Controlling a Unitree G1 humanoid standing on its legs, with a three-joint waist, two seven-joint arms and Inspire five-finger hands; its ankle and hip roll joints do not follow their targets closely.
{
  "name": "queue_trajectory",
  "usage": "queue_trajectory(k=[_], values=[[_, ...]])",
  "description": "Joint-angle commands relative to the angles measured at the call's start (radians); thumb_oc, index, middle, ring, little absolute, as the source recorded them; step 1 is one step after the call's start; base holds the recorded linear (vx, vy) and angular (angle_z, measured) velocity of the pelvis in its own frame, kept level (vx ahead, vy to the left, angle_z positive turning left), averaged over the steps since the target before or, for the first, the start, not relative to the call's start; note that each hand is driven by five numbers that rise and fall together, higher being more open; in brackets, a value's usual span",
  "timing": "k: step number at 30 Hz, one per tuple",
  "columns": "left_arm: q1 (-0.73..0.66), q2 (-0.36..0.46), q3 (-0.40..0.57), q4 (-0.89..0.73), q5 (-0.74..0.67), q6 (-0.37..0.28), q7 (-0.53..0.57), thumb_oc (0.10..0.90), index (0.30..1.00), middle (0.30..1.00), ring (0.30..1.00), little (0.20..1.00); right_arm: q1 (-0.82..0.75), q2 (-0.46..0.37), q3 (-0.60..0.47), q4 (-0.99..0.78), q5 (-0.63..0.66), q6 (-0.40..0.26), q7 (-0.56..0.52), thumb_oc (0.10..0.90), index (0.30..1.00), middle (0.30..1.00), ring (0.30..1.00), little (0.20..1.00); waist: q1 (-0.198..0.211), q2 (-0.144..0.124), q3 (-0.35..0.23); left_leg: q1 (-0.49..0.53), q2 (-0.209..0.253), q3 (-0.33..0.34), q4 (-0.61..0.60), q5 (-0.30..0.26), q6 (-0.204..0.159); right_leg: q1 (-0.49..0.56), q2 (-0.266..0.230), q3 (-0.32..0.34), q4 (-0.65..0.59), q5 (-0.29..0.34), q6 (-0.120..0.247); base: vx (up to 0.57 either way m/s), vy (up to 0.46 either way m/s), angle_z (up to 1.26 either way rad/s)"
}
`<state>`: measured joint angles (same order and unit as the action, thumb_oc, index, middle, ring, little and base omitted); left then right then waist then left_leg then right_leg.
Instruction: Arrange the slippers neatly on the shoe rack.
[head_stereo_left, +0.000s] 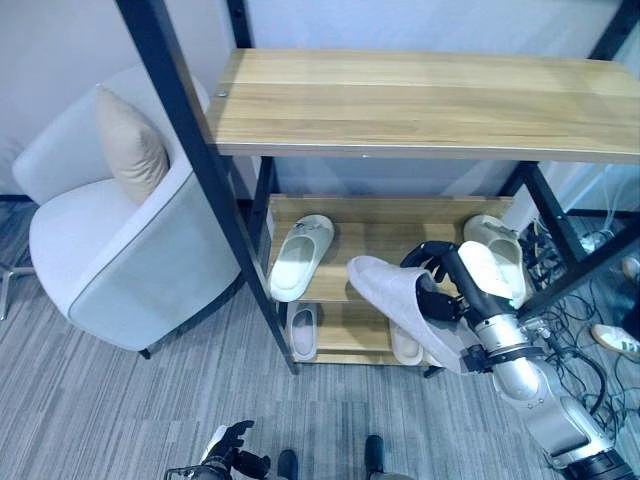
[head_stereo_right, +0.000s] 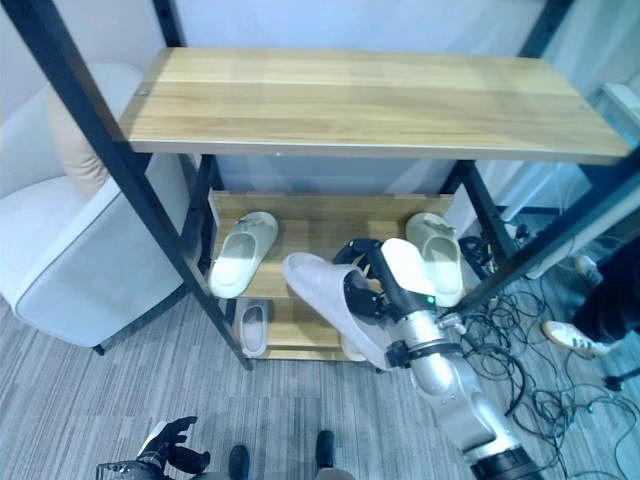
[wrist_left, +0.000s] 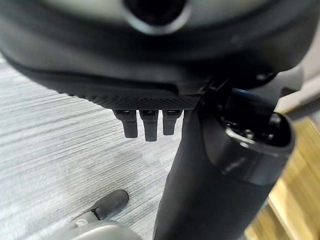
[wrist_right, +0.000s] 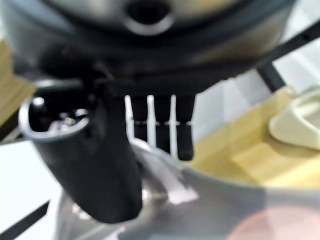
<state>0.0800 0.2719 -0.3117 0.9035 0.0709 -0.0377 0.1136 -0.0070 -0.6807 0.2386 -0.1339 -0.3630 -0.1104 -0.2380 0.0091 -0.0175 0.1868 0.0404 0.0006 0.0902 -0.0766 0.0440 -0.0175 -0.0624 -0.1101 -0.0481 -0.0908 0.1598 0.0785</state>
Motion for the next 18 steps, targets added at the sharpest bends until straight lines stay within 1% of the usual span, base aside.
queue_trajectory(k=[1,2,3,4,6,7,8,11,12,13,14,15,16,17,18], values=[[-0.069,-0.019,-0.055,-0.015,-0.006,-0.037,0.015,0.8,0.9,0.9,0.9,0.9,-0.18,-0.04,-0.021,-0.105,0.012,-0.083,-0.02,0.4,0.3,0.3,0.3,0.3,0.006,0.021,0.117,-0.172,-0.02,-0.125,0.176,-0.096,0.007,-0.079,0.029,0.012,0.212,-0.213,0.02,-0.39,0.028,-0.34],[-0.102,-0.006,-0.06,-0.041,-0.032,-0.042,0.025,0.8,0.9,0.9,0.9,0.9,-0.228,-0.042,0.006,-0.099,0.029,-0.088,-0.023,0.4,0.3,0.3,0.3,0.3,0.004,0.023,0.144,-0.324,-0.031,-0.119,0.315,-0.117,0.008,-0.21,0.021,0.017,0.321,-0.222,0.013,-0.38,0.027,-0.37],[-0.102,-0.006,-0.06,-0.041,-0.032,-0.042,0.025,0.8,0.9,0.9,0.9,0.9,-0.229,-0.042,0.007,-0.099,0.029,-0.088,-0.023,0.4,0.3,0.3,0.3,0.3,0.004,0.024,0.141,-0.329,-0.031,-0.119,0.318,-0.118,0.008,-0.215,0.021,0.017,0.323,-0.223,0.013,-0.33,0.007,-0.32],[-0.107,0.006,-0.066,-0.078,-0.053,-0.045,0.032,0.8,0.9,0.9,0.9,0.9,-0.25,-0.048,0.017,-0.094,0.04,-0.09,-0.03,0.4,0.3,0.3,0.3,0.3,0.008,0.028,0.141,-0.425,-0.039,-0.127,0.404,-0.134,0.012,-0.299,0.02,0.013,0.401,-0.24,0.004,-0.16,-0.015,-0.34],[-0.106,0.018,-0.071,-0.117,-0.074,-0.051,0.038,0.8,0.9,0.9,0.9,0.9,-0.27,-0.056,0.022,-0.096,0.045,-0.091,-0.04,0.4,0.3,0.3,0.3,0.3,0.012,0.034,0.147,-0.51,-0.033,-0.132,0.491,-0.149,0.016,-0.381,0.014,0.003,0.483,-0.263,-0.007,-0.17,-0.011,-0.06],[-0.103,0.021,-0.07,-0.141,-0.086,-0.052,0.038,0.8,0.9,0.9,0.9,0.9,-0.278,-0.056,0.02,-0.099,0.048,-0.091,-0.046,0.4,0.3,0.3,0.3,0.3,0.013,0.038,0.144,-0.553,-0.027,-0.135,0.534,-0.161,0.018,-0.42,0.014,0.003,0.523,-0.284,-0.012,-0.14,0.001,0.31],[-0.101,0.031,-0.068,-0.174,-0.104,-0.056,0.042,0.8,0.9,0.9,0.9,0.9,-0.298,-0.058,0.022,-0.097,0.052,-0.093,-0.061,0.4,0.3,0.3,0.3,0.3,0.019,0.043,0.15,-0.609,-0.024,-0.137,0.604,-0.179,0.018,-0.476,0.011,-0.001,0.593,-0.311,-0.017,-0.12,-0.012,0.26],[-0.107,0.059,-0.07,-0.266,-0.15,-0.066,0.06,0.8,0.9,0.9,0.9,0.9,-0.357,-0.07,0.018,-0.103,0.043,-0.088,-0.098,0.4,0.3,0.3,0.3,0.3,0.033,0.054,0.177,-0.749,-0.028,-0.158,0.769,-0.22,0.024,-0.607,0.007,-0.002,0.762,-0.373,-0.041,-0.13,-0.029,-0.14],[-0.107,0.064,-0.068,-0.292,-0.161,-0.066,0.064,0.8,0.9,0.9,0.9,0.9,-0.369,-0.075,0.012,-0.102,0.036,-0.085,-0.112,0.4,0.3,0.3,0.3,0.3,0.034,0.058,0.178,-0.796,-0.027,-0.165,0.817,-0.236,0.024,-0.654,0.004,-0.003,0.815,-0.397,-0.05,-0.03,-0.051,0.27],[-0.111,0.068,-0.065,-0.311,-0.175,-0.07,0.082,0.8,0.9,0.9,0.9,0.9,-0.384,-0.08,0.008,-0.099,0.027,-0.081,-0.129,0.4,0.3,0.3,0.3,0.3,0.037,0.057,0.189,-0.836,-0.027,-0.17,0.887,-0.277,0.018,-0.69,0.006,-0.005,0.882,-0.447,-0.05,0.0,-0.049,0.44],[-0.117,0.076,-0.06,-0.346,-0.194,-0.076,0.092,0.8,0.9,0.9,0.9,0.9,-0.404,-0.094,-0.004,-0.101,0.014,-0.076,-0.144,0.4,0.3,0.3,0.3,0.3,0.037,0.062,0.191,-0.897,-0.032,-0.172,0.949,-0.301,0.018,-0.755,0.007,-0.004,0.947,-0.474,-0.056,0.03,-0.041,0.17],[-0.117,0.076,-0.06,-0.346,-0.194,-0.076,0.092,0.8,0.9,0.9,0.9,0.9,-0.404,-0.094,-0.003,-0.101,0.014,-0.076,-0.144,0.4,0.3,0.3,0.3,0.3,0.037,0.062,0.189,-0.899,-0.032,-0.172,0.95,-0.302,0.018,-0.758,0.007,-0.004,0.948,-0.475,-0.056,-0.07,-0.044,0.12],[-0.117,0.082,-0.051,-0.399,-0.223,-0.087,0.12,0.8,0.9,0.9,0.9,0.9,-0.444,-0.12,-0.024,-0.086,-0.015,-0.062,-0.189,0.4,0.3,0.3,0.3,0.3,0.038,0.067,0.197,-1.027,-0.04,-0.17,1.078,-0.33,0.011,-0.874,0.002,-0.002,1.072,-0.52,-0.069,-0.05,-0.047,0.14],[-0.12,0.087,-0.048,-0.419,-0.232,-0.092,0.13,0.8,0.9,0.9,0.9,0.9,-0.462,-0.139,-0.034,-0.082,-0.029,-0.053,-0.208,0.4,0.3,0.3,0.3,0.3,0.04,0.07,0.203,-1.065,-0.041,-0.174,1.112,-0.344,0.013,-0.914,-0.002,0.002,1.109,-0.539,-0.079,-0.07,-0.074,0.24],[-0.119,0.085,-0.041,-0.449,-0.25,-0.099,0.151,0.8,0.9,0.9,0.9,0.9,-0.487,-0.156,-0.057,-0.071,-0.053,-0.042,-0.25,0.4,0.3,0.3,0.3,0.3,0.041,0.071,0.204,-1.145,-0.041,-0.176,1.184,-0.365,0.012,-0.99,-0.009,0.005,1.192,-0.573,-0.086,-0.02,-0.041,0.15]])
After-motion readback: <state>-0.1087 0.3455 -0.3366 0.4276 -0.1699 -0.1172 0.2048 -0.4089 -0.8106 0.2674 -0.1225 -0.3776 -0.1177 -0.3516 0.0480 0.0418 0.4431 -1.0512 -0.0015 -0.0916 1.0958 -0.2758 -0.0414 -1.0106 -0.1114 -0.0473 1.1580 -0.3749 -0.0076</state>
